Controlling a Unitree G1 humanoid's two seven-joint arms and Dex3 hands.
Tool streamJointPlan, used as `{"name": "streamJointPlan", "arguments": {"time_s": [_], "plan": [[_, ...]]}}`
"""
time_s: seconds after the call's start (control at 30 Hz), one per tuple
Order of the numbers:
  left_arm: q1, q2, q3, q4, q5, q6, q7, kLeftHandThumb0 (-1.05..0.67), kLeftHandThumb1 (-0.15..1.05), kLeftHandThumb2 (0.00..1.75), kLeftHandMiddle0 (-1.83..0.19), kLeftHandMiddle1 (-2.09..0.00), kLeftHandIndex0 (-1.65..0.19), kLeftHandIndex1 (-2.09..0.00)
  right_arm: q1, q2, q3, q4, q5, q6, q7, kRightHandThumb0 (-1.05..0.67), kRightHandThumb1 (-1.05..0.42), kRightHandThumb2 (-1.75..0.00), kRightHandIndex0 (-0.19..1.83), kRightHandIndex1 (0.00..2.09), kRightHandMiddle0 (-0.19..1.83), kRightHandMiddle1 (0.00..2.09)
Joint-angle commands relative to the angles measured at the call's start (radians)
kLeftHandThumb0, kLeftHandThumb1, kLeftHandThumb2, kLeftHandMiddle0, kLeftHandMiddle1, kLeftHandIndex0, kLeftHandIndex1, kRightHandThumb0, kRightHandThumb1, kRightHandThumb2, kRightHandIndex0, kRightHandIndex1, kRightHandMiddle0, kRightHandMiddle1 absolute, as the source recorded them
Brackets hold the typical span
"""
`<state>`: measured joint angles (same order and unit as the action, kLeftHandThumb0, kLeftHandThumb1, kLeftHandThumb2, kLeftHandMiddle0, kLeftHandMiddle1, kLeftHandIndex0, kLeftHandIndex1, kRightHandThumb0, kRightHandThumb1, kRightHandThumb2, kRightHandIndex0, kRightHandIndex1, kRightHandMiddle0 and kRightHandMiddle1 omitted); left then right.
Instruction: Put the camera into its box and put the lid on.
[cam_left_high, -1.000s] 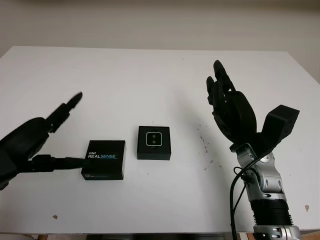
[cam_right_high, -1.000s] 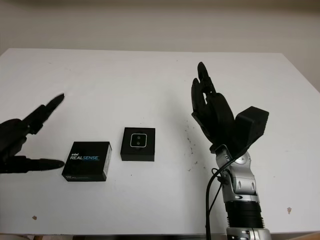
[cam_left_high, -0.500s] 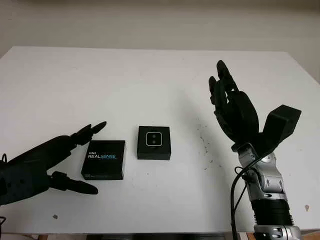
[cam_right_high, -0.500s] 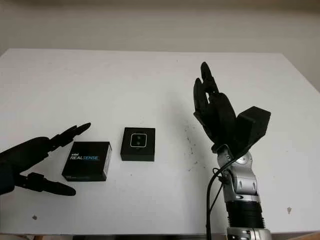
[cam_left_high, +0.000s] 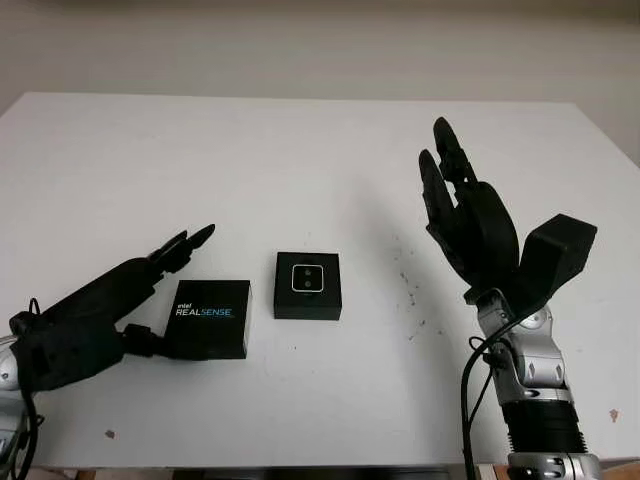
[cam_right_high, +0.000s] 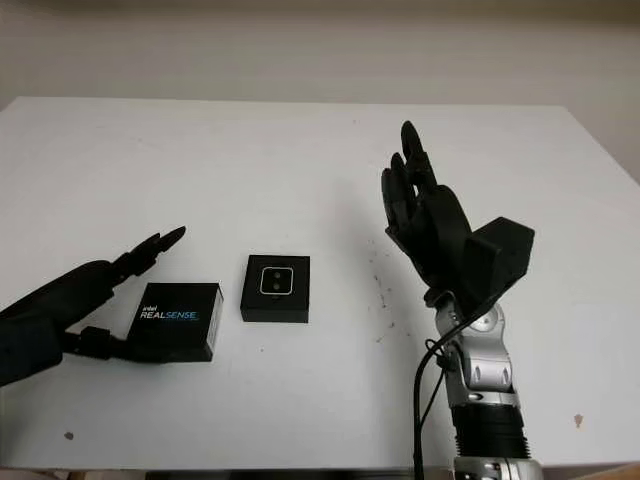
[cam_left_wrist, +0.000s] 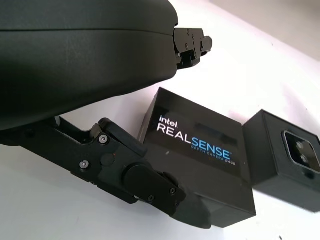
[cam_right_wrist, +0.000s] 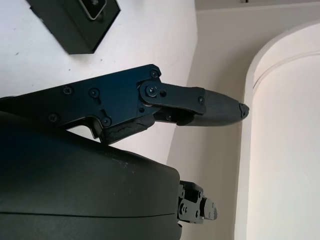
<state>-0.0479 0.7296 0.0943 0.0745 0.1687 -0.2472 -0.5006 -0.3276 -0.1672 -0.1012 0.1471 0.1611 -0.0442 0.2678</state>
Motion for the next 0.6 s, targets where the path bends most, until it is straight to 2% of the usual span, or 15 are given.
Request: {"name": "streamJointPlan", "arguments": {"time_s": [0.0, 0.07, 0.23, 0.33, 0.57], "plan": [[-0.024, -0.005, -0.009, 0.022, 0.003, -0.021, 0.010, -0.62, 0.80, 0.06, 0.00, -0.08, 0.03, -0.09, 0.008, -0.006, 0.005, -0.018, -0.011, -0.017, -0.003, -0.73, -1.05, -0.44, -0.06, 0.08, -0.05, 0.09], [-0.027, -0.005, -0.011, 0.018, -0.002, -0.013, 0.006, -0.59, 0.80, 0.05, -0.02, -0.08, 0.00, -0.10, 0.010, -0.008, 0.005, -0.021, -0.014, -0.016, -0.004, -0.73, -1.05, -0.44, -0.06, 0.08, -0.06, 0.08], [-0.026, 0.001, -0.013, -0.023, -0.047, 0.044, -0.046, -0.44, 0.78, 0.05, -0.29, -0.12, -0.22, -0.17, 0.006, -0.014, 0.005, -0.010, -0.040, -0.030, -0.018, -0.73, -1.05, -0.45, -0.04, 0.08, -0.05, 0.09], [-0.019, 0.010, -0.010, -0.050, -0.064, 0.069, -0.080, -0.36, 0.78, 0.05, -0.38, -0.13, -0.30, -0.19, -0.003, -0.018, 0.000, 0.004, -0.043, -0.046, -0.016, -0.69, -1.05, -0.49, -0.05, 0.07, -0.07, 0.08], [0.001, 0.030, -0.014, -0.094, -0.076, 0.116, -0.151, -0.35, 0.77, 0.05, -0.40, -0.10, -0.32, -0.19, -0.024, -0.032, -0.017, -0.007, -0.040, -0.006, -0.040, -0.73, -1.05, -0.47, -0.05, 0.07, -0.07, 0.07]]}}
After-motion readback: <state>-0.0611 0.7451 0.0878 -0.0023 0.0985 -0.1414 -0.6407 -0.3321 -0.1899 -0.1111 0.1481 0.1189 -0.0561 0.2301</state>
